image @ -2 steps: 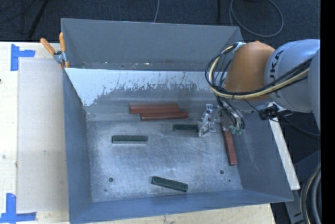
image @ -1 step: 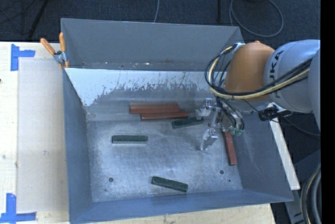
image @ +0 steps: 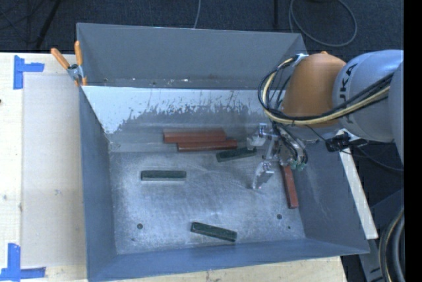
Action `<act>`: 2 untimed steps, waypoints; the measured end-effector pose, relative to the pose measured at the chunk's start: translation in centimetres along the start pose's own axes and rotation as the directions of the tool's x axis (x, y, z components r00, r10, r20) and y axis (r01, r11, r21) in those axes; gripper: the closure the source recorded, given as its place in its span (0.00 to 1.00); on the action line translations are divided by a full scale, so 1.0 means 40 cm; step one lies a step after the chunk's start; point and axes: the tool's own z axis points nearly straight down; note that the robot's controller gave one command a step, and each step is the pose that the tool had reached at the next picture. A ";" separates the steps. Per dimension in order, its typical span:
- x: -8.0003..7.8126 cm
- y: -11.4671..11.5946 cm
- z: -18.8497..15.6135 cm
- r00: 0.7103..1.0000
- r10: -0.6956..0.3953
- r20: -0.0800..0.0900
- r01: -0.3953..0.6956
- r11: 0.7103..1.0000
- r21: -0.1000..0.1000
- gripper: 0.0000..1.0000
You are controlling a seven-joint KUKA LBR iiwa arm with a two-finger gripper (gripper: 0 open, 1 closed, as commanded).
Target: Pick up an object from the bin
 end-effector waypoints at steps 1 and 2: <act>-0.017 0.153 0.004 0.986 0.164 -0.004 -0.164 0.986 -0.001 1.00; -0.017 0.153 0.004 0.986 0.164 -0.003 -0.164 0.986 0.000 1.00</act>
Offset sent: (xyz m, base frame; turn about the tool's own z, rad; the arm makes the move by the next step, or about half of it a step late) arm 0.0000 0.0000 0.0000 0.0000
